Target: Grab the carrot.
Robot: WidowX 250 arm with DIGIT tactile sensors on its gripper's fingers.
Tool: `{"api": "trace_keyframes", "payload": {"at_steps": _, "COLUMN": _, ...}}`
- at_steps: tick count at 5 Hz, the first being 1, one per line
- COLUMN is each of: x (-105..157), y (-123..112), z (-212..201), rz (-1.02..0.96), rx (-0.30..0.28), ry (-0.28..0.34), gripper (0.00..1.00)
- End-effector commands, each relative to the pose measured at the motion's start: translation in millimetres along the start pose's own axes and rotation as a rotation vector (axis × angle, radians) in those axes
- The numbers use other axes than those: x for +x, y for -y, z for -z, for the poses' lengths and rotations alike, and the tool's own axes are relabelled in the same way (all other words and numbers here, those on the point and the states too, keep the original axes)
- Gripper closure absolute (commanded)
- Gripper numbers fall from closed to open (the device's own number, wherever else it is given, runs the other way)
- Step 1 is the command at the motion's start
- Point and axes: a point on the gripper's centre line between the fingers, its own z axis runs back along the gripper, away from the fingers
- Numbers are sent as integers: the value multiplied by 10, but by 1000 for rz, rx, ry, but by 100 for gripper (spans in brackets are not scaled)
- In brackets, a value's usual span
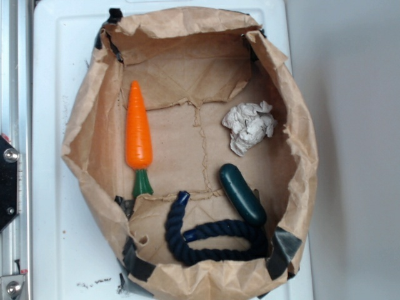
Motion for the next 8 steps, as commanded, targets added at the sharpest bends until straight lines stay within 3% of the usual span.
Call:
{"api": "trace_keyframes", "payload": {"at_steps": 1, "x": 0, "y": 0, "z": 0, "rz": 0, "rx": 0, "ry": 0, "gripper": 0}}
{"api": "trace_keyframes", "payload": {"at_steps": 3, "x": 890, "y": -261, "z": 373, "rz": -267, "rx": 58, "ry": 10, "gripper": 0}}
{"api": "trace_keyframes", "payload": {"at_steps": 5, "x": 1373, "y": -544, "z": 955, "rz": -708, "rx": 128, "ry": 158, "gripper": 0}}
{"api": "trace_keyframes", "payload": {"at_steps": 6, "x": 1452, "y": -672, "z": 1269, "rz": -893, "rx": 207, "ry": 153, "gripper": 0}}
{"api": "trace_keyframes", "payload": {"at_steps": 7, "x": 1446, "y": -787, "z": 1463, "rz": -955, "rx": 273, "ry": 112, "gripper": 0}}
{"api": "trace_keyframes", "payload": {"at_steps": 8, "x": 1297, "y": -1002, "z": 1518, "rz": -1003, "rx": 330, "ry": 56, "gripper": 0}}
